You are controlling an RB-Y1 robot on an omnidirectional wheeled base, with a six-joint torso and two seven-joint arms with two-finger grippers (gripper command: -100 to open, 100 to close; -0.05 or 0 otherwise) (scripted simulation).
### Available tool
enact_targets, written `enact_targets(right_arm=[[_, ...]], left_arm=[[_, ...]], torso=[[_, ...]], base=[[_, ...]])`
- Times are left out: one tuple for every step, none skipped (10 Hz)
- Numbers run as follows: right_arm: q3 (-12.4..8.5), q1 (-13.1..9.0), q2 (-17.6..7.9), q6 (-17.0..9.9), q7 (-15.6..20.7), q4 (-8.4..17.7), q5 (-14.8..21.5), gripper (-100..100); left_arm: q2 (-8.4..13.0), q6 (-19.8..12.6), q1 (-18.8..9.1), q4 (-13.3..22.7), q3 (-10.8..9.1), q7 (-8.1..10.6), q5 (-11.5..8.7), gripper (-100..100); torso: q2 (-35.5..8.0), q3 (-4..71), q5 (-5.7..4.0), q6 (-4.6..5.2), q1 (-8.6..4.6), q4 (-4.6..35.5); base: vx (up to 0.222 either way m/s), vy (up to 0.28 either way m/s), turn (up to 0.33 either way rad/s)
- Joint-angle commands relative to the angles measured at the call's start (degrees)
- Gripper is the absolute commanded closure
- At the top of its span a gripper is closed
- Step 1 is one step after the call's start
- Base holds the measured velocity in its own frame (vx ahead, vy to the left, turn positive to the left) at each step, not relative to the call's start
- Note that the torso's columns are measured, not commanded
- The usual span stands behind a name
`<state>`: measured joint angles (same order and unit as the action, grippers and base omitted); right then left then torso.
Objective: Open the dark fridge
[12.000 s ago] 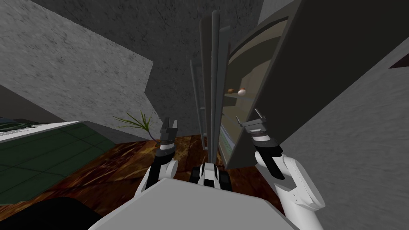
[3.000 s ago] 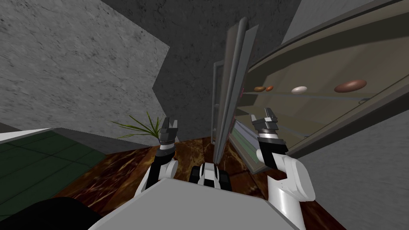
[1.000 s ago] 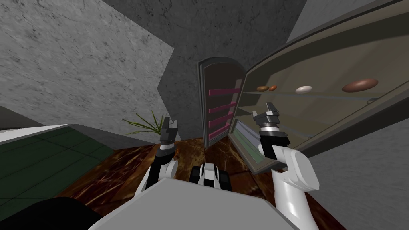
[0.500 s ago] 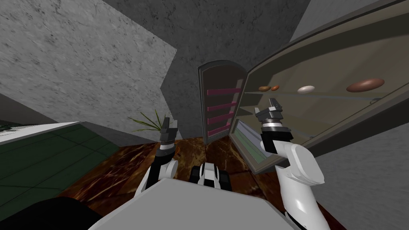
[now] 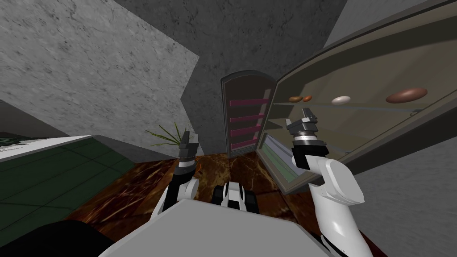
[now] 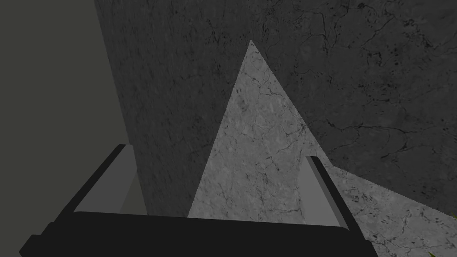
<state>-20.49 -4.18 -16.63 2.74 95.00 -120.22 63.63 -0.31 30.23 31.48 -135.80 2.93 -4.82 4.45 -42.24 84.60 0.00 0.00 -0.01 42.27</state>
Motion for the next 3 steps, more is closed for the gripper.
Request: enact_targets(right_arm=[[0.0, 0.0, 0.0, 0.0, 0.0, 0.0, 0.0, 0], [0.0, 0.0, 0.0, 0.0, 0.0, 0.0, 0.0, 0], [0.0, 0.0, 0.0, 0.0, 0.0, 0.0, 0.0, 0]], left_arm=[[0.0, 0.0, 0.0, 0.0, 0.0, 0.0, 0.0, 0], [0.0, 0.0, 0.0, 0.0, 0.0, 0.0, 0.0, 0], [0.0, 0.0, 0.0, 0.0, 0.0, 0.0, 0.0, 0]], torso=[[0.0, 0.0, 0.0, 0.0, 0.0, 0.0], [0.0, 0.0, 0.0, 0.0, 0.01, 0.0], [-0.1, 0.0, 0.0, 0.0, 0.01, 0.0]], base=[[0.0, 0.0, 0.0], [0.0, 0.0, 0.0], [0.0, 0.0, 0.0]])
